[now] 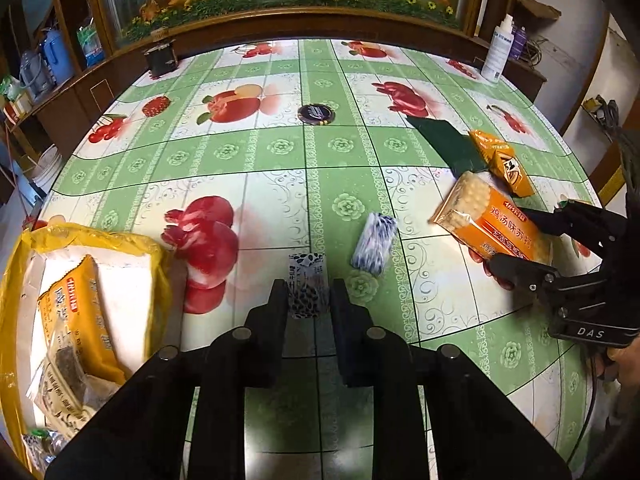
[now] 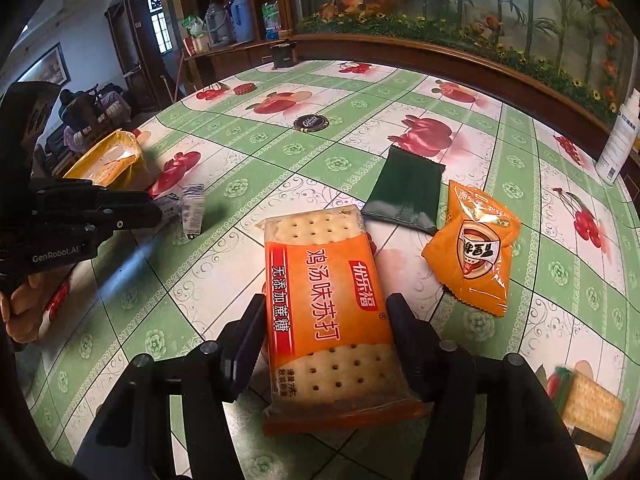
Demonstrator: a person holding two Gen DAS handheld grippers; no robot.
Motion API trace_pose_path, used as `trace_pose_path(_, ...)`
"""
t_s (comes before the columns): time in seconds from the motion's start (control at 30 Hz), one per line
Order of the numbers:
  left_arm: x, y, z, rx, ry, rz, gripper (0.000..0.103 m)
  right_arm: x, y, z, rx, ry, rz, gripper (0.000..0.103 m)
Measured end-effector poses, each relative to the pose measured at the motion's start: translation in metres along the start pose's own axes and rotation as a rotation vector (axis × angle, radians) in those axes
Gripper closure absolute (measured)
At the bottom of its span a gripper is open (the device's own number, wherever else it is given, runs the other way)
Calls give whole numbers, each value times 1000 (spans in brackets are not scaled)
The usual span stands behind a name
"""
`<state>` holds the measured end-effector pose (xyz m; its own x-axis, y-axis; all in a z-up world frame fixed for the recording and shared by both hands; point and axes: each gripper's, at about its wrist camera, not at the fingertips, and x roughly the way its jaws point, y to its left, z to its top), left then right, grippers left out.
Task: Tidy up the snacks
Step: 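Grasp a black-and-white packet with the left tool while the right tool grasps the orange cracker pack, then carry the black-and-white packet and orange cracker pack over the tray with both tools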
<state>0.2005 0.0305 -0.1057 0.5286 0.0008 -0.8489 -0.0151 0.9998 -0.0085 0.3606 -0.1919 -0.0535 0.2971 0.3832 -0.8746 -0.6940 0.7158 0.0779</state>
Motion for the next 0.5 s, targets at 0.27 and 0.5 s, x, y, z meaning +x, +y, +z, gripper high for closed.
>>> trace_pose_path(0.27, 9, 0, 0, -21, 10, 3, 86, -1, 1, -1, 23, -5, -11, 46)
trace_pose_path(0.5, -10, 0, -17, -45, -15, -86, 87, -14, 7, -12, 83, -35, 18, 48)
